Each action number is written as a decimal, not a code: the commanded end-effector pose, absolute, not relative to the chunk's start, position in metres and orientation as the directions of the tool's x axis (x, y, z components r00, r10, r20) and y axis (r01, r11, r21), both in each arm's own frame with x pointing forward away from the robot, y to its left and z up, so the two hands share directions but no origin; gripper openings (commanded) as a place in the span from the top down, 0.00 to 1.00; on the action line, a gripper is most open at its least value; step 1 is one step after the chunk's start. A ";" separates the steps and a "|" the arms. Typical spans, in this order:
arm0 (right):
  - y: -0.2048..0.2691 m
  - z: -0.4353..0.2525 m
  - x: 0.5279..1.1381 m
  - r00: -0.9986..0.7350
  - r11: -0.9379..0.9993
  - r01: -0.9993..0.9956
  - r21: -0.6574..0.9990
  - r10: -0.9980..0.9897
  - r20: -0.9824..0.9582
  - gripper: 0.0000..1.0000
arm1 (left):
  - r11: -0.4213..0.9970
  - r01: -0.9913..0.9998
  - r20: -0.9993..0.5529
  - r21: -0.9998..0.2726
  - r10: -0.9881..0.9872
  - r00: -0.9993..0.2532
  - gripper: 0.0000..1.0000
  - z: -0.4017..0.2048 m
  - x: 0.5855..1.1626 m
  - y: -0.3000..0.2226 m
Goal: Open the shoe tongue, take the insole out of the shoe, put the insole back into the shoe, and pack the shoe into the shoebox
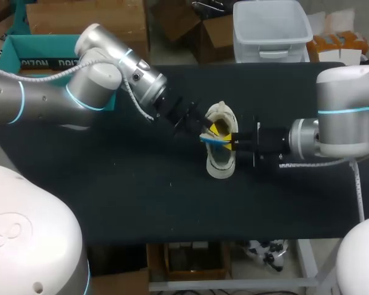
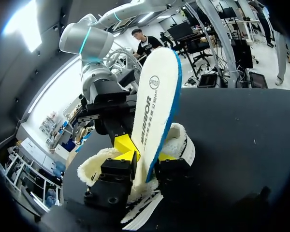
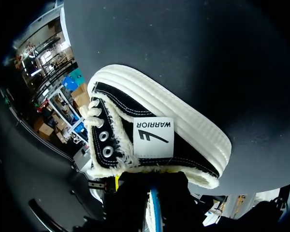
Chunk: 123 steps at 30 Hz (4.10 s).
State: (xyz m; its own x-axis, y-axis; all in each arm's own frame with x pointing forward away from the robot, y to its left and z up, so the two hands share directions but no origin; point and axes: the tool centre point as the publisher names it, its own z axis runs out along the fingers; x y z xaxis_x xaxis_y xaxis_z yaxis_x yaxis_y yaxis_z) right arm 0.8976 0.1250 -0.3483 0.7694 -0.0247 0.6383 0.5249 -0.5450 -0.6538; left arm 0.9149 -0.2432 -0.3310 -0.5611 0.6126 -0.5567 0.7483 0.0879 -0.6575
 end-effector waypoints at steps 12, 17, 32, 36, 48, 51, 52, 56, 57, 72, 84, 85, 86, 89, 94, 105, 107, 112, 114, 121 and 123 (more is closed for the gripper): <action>0.120 -0.352 0.894 0.762 -0.545 0.521 -0.657 -0.050 0.646 1.00 | 0.013 0.752 -0.595 -0.659 0.603 -0.532 0.84 -0.317 0.893 -0.239; 0.123 -0.350 0.889 0.762 -0.539 0.522 -0.661 -0.054 0.646 0.52 | 0.017 0.761 -0.598 -0.648 0.608 -0.523 1.00 -0.319 0.891 -0.244; 0.128 -0.326 0.857 0.750 -0.621 0.498 -0.605 -0.043 0.660 1.00 | 0.039 0.767 -0.600 -0.641 0.598 -0.532 1.00 -0.320 0.897 -0.242; 0.128 -0.331 0.861 0.751 -0.620 0.501 -0.604 -0.036 0.660 1.00 | 0.043 0.770 -0.603 -0.637 0.594 -0.532 1.00 -0.321 0.897 -0.242; 0.118 -0.348 0.891 0.736 -0.624 0.537 -0.568 0.016 0.677 1.00 | 0.091 0.775 -0.593 -0.625 0.590 -0.548 1.00 -0.331 0.914 -0.249; 0.118 -0.349 0.894 0.734 -0.629 0.539 -0.560 0.025 0.678 1.00 | 0.116 0.774 -0.586 -0.622 0.587 -0.559 1.00 -0.336 0.919 -0.251; 0.118 -0.349 0.895 0.734 -0.631 0.539 -0.558 0.028 0.678 1.00 | 0.124 0.774 -0.584 -0.620 0.586 -0.561 1.00 -0.337 0.920 -0.251; 0.117 -0.349 0.896 0.740 -0.636 0.533 -0.558 0.031 0.672 1.00 | 0.134 0.761 -0.569 -0.635 0.585 -0.578 1.00 -0.341 0.921 -0.251; 0.116 -0.349 0.896 0.740 -0.636 0.533 -0.558 0.030 0.672 1.00 | 0.134 0.760 -0.568 -0.636 0.585 -0.579 0.74 -0.341 0.920 -0.250; 0.108 -0.352 0.893 0.746 -0.651 0.510 -0.562 0.010 0.666 1.00 | 0.048 0.778 -0.606 -0.626 0.599 -0.524 1.00 -0.322 0.889 -0.239; 0.118 -0.343 0.875 0.751 -0.667 0.496 -0.556 0.008 0.660 0.00 | 0.068 0.790 -0.606 -0.610 0.602 -0.520 1.00 -0.325 0.892 -0.244; 0.119 -0.341 0.871 0.751 -0.672 0.493 -0.552 0.009 0.660 0.00 | 0.072 0.788 -0.605 -0.611 0.600 -0.524 1.00 -0.325 0.894 -0.244; 0.120 -0.339 0.869 0.753 -0.679 0.489 -0.548 0.010 0.658 0.09 | 0.077 0.788 -0.604 -0.611 0.598 -0.527 1.00 -0.325 0.895 -0.243; 0.123 -0.334 0.860 0.752 -0.699 0.478 -0.533 0.011 0.660 0.70 | 0.085 0.784 -0.601 -0.615 0.593 -0.536 1.00 -0.326 0.899 -0.242; 0.125 -0.330 0.853 0.745 -0.712 0.473 -0.519 0.009 0.667 1.00 | 0.088 0.781 -0.599 -0.618 0.590 -0.541 1.00 -0.328 0.900 -0.242; 0.121 -0.344 0.876 0.738 -0.703 0.494 -0.511 0.028 0.674 1.00 | 0.103 0.778 -0.593 -0.620 0.588 -0.550 1.00 -0.333 0.907 -0.248; 0.120 -0.348 0.882 0.736 -0.698 0.502 -0.511 0.034 0.676 1.00 | 0.116 0.775 -0.588 -0.621 0.584 -0.559 1.00 -0.334 0.911 -0.249; 0.118 -0.355 0.892 0.747 -0.702 0.494 -0.513 0.041 0.663 1.00 | 0.139 0.763 -0.571 -0.631 0.582 -0.579 0.99 -0.338 0.918 -0.251; 0.118 -0.356 0.893 0.747 -0.702 0.494 -0.514 0.040 0.664 1.00 | 0.140 0.760 -0.566 -0.635 0.584 -0.581 0.60 -0.339 0.918 -0.250; 0.116 -0.355 0.892 0.747 -0.708 0.487 -0.512 0.034 0.664 1.00 | 0.124 0.762 -0.569 -0.636 0.591 -0.571 0.85 -0.337 0.911 -0.248; 0.115 -0.355 0.892 0.747 -0.708 0.486 -0.512 0.032 0.664 1.00 | 0.119 0.764 -0.572 -0.634 0.593 -0.567 1.00 -0.337 0.909 -0.249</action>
State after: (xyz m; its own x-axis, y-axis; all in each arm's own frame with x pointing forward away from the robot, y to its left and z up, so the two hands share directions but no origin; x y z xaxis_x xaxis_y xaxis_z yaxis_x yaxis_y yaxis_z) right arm 0.8918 0.1160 -0.3556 0.7461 0.0321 0.6650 0.4863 -0.7084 -0.5115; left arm 0.9100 -0.2482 -0.3365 -0.5681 0.5948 -0.5687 0.7632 0.1223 -0.6345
